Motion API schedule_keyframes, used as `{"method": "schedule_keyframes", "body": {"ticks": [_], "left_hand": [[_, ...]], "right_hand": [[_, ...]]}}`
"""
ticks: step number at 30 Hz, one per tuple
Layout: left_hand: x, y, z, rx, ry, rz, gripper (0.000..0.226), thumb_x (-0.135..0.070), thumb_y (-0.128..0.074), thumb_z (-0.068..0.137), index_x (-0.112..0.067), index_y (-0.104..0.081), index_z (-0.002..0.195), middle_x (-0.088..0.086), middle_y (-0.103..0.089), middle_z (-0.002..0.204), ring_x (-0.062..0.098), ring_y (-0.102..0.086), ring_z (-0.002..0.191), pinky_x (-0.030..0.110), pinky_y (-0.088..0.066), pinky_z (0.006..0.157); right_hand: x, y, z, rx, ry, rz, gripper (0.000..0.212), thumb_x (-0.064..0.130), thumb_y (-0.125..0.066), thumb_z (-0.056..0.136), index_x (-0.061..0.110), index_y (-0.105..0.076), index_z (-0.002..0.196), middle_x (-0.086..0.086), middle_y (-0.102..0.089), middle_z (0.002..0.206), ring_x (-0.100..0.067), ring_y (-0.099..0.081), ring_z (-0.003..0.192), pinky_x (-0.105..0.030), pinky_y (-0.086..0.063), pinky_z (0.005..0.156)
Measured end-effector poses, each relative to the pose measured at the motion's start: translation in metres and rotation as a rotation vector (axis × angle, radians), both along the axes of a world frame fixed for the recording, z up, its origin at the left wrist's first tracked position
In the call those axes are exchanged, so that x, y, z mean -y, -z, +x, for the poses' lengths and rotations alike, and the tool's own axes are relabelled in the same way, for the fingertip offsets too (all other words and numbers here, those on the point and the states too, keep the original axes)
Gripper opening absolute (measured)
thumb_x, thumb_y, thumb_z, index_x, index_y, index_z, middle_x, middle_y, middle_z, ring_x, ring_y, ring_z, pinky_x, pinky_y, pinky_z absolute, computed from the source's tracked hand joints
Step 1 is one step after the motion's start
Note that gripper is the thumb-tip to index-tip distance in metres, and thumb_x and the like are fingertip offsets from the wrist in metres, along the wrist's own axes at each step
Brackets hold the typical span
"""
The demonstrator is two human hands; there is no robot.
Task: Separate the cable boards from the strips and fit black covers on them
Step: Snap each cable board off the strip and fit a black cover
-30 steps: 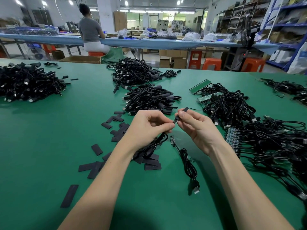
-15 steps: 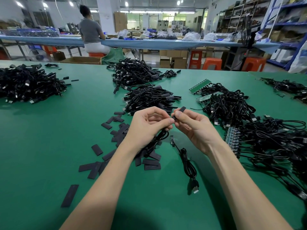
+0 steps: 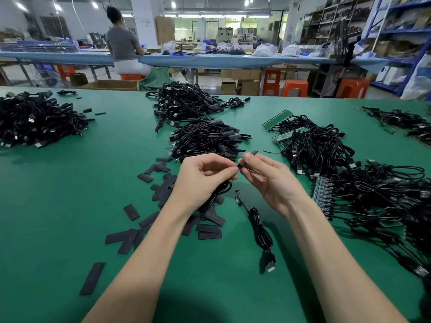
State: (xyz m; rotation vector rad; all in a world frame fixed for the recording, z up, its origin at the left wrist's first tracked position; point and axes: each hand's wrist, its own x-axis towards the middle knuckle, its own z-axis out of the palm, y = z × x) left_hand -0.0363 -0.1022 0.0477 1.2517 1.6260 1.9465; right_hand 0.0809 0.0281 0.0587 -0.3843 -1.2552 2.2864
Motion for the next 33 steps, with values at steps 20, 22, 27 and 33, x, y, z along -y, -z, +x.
{"method": "schedule_keyframes", "body": {"ticks": [20, 22, 27, 33], "left_hand": [[-0.001, 0.003, -0.001, 0.078, 0.007, 0.025, 0.008, -0.004, -0.081, 0.081, -0.012, -0.078, 0.082, 0.015, -0.076, 0.077, 0.020, -0.072, 0.070, 0.024, -0.057, 0.072], [-0.002, 0.005, -0.002, 0.101, 0.004, 0.034, 0.008, -0.004, -0.080, 0.082, -0.012, -0.078, 0.082, 0.016, -0.075, 0.077, 0.021, -0.072, 0.071, 0.026, -0.057, 0.073], [-0.004, 0.008, -0.002, 0.128, 0.004, 0.034, 0.008, -0.010, -0.081, 0.082, -0.017, -0.079, 0.082, 0.014, -0.076, 0.077, 0.019, -0.072, 0.070, 0.025, -0.057, 0.072], [-0.004, 0.009, -0.004, 0.118, -0.013, 0.004, 0.006, -0.013, -0.082, 0.081, -0.017, -0.079, 0.082, 0.014, -0.076, 0.077, 0.019, -0.072, 0.070, 0.025, -0.057, 0.070]], "right_hand": [[0.011, -0.001, -0.002, 0.007, 0.044, 0.102, 0.025, 0.014, -0.077, 0.076, 0.006, -0.074, 0.099, -0.013, -0.075, 0.093, -0.015, -0.071, 0.078, -0.018, -0.057, 0.074], [0.014, -0.001, -0.005, -0.014, 0.126, 0.173, 0.030, 0.014, -0.078, 0.078, 0.013, -0.072, 0.107, -0.015, -0.075, 0.094, -0.018, -0.070, 0.078, -0.022, -0.057, 0.075], [0.020, 0.000, -0.007, -0.113, 0.246, 0.146, 0.021, 0.003, -0.077, 0.082, 0.016, -0.077, 0.098, -0.016, -0.076, 0.090, -0.021, -0.072, 0.079, -0.024, -0.057, 0.076], [0.018, -0.001, -0.008, -0.091, 0.256, 0.093, 0.018, 0.005, -0.080, 0.078, 0.013, -0.080, 0.095, -0.015, -0.076, 0.094, -0.019, -0.071, 0.081, -0.023, -0.057, 0.077]]}}
